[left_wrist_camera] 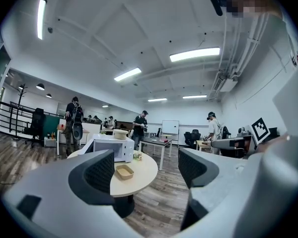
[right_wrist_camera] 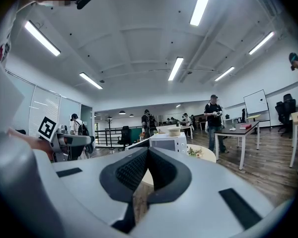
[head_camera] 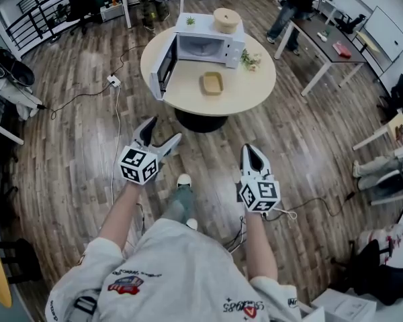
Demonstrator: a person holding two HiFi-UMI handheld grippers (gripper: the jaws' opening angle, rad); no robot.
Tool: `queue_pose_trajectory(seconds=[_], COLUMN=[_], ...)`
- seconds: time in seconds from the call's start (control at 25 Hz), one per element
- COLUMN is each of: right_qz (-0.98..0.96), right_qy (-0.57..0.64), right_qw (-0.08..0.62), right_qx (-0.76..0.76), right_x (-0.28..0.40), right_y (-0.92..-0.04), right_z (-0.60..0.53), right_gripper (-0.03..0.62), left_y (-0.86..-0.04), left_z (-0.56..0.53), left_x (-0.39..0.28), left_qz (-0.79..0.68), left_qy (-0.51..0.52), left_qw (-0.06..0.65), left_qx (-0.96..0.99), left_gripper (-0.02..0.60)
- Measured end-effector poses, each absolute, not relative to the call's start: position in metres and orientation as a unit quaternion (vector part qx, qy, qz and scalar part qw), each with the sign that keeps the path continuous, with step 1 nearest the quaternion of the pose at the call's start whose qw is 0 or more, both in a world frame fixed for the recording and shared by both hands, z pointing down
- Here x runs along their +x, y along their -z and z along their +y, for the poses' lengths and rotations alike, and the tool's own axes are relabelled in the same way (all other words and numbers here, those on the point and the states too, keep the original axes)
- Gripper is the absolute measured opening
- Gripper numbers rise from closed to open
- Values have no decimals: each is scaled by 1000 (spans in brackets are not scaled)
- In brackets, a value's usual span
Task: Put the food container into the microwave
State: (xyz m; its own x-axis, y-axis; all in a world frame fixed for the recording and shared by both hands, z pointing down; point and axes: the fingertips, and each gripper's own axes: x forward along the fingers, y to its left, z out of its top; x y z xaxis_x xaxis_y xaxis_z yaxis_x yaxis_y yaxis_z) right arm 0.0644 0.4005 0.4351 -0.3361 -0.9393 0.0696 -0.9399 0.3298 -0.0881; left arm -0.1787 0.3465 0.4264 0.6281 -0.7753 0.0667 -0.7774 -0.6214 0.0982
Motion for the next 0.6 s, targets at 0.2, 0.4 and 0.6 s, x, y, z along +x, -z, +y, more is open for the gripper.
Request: queue_pose_trajectory(seconds=[0.2,0.4,0.6], right_qz=[-814,-813,-809], right_qy=[-63,-64,-75], right_qw=[6,8,12], right_qx=[577,578,583], right_x=[74,83,94], right_y=[-442,-444,-459], right_z=[371,332,282], right_gripper=[-6,-6,-6], left_y=[-437,-444,-454], left_z=[314,274,223], left_x=[-166,-154,-144], left_qz=[-425,-422,-419], left_qy=[-13,-19,-26], left_qw=[67,69,70], left_qx=[903,904,905], left_gripper=[388,388,388])
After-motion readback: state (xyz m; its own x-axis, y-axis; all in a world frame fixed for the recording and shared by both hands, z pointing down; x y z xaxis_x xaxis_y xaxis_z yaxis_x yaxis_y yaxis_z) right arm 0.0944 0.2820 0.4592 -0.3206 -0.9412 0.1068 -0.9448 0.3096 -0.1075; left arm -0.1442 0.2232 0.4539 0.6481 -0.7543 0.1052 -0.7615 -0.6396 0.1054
